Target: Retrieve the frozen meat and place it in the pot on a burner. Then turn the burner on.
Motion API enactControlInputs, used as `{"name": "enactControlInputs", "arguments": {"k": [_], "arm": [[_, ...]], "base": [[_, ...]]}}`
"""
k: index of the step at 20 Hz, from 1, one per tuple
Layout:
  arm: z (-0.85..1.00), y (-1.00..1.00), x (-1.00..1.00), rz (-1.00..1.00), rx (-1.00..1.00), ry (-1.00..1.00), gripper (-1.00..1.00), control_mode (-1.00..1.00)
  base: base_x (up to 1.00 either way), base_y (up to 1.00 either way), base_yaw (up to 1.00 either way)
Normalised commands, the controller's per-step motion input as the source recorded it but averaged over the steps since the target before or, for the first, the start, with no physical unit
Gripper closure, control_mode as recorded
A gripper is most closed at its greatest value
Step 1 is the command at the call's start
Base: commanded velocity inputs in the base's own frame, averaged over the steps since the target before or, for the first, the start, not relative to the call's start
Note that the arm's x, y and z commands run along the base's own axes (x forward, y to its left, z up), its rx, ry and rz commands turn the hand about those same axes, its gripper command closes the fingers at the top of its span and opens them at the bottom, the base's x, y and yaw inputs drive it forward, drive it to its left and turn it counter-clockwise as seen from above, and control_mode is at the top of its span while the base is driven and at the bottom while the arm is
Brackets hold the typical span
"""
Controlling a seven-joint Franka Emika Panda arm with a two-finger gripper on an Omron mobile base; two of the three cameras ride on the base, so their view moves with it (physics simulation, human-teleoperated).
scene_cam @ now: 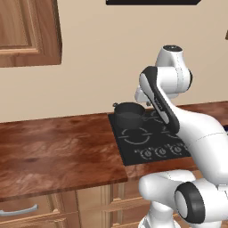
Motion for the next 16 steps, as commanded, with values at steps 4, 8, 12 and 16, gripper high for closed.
{"name": "enactControlInputs", "arguments": {"k": [4,8,12,16], "arm": [[0.0,0.0,0.0,0.0,0.0,0.0,-1.0,-1.0],[-0.02,-0.29,-0.1,-0.05,0.0,0.0,-1.0,-1.0],[-0.06,-0.86,-0.05,-0.17,0.0,0.01,-1.0,-1.0],[0.0,-1.0,-0.01,-0.22,0.0,0.06,-1.0,-1.0]], "base": [[0.0,0.0,0.0],[0.0,0.0,0.0],[0.0,0.0,0.0],[0.0,0.0,0.0]]}}
